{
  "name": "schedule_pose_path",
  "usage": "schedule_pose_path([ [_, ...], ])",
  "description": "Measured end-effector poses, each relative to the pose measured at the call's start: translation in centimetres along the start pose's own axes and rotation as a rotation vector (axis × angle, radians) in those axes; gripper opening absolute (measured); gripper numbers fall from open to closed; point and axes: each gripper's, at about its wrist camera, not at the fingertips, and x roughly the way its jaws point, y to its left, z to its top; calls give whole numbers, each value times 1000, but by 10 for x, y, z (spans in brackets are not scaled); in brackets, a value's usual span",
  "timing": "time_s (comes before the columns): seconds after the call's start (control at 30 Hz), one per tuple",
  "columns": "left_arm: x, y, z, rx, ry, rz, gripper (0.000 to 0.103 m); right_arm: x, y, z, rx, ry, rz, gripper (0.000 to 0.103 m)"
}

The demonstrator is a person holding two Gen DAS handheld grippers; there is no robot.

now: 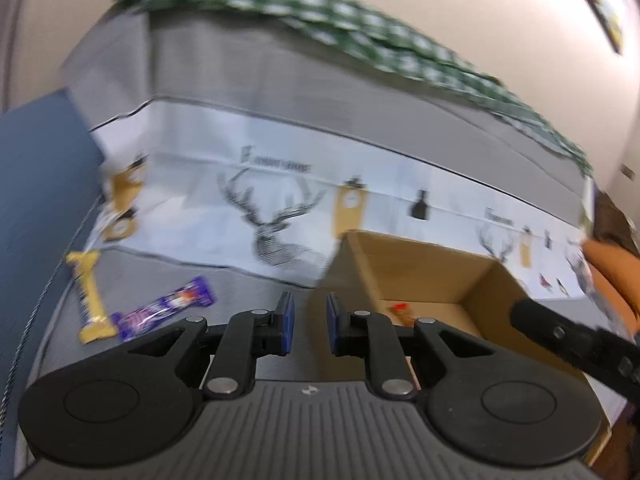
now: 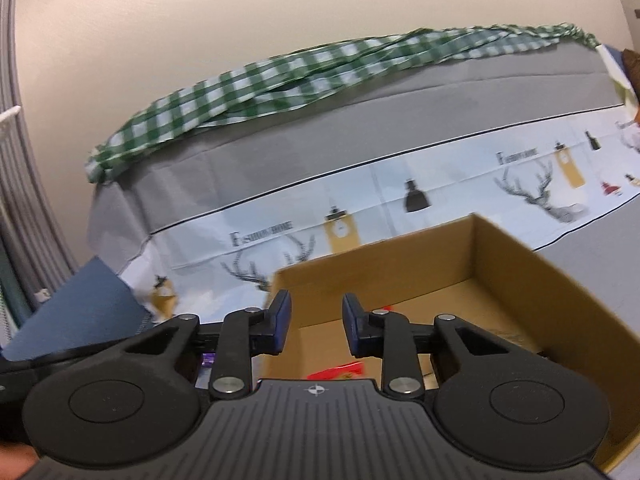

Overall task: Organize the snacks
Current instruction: 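Move both open tools back toward the purple and yellow bars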

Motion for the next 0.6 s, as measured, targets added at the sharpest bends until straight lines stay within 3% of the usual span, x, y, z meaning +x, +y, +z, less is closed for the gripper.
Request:
schedule_pose_path([
  [0.2, 8, 51, 1, -168, 77, 183, 19, 12, 27, -11, 2, 51, 96, 30],
  [0.37, 17, 119, -16, -523, 194, 297, 19, 19, 51, -13, -49, 94, 218, 30],
  [0.47, 23, 142, -27, -647, 242, 299, 19, 30, 67, -10, -56, 143, 260, 30],
  [0.6, 20, 149, -26, -674, 219, 307, 19, 67, 95, -9, -54, 245, 284, 31],
])
